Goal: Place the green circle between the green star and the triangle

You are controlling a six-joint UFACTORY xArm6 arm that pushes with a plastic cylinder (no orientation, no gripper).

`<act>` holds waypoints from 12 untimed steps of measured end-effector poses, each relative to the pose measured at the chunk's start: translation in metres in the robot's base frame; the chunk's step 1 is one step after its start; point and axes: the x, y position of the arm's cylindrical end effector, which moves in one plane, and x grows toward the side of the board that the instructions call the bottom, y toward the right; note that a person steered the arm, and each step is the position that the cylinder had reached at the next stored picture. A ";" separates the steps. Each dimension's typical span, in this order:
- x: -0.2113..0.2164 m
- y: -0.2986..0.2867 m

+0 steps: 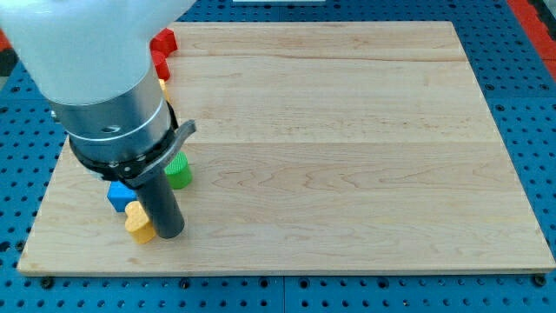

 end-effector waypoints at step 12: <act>-0.089 0.013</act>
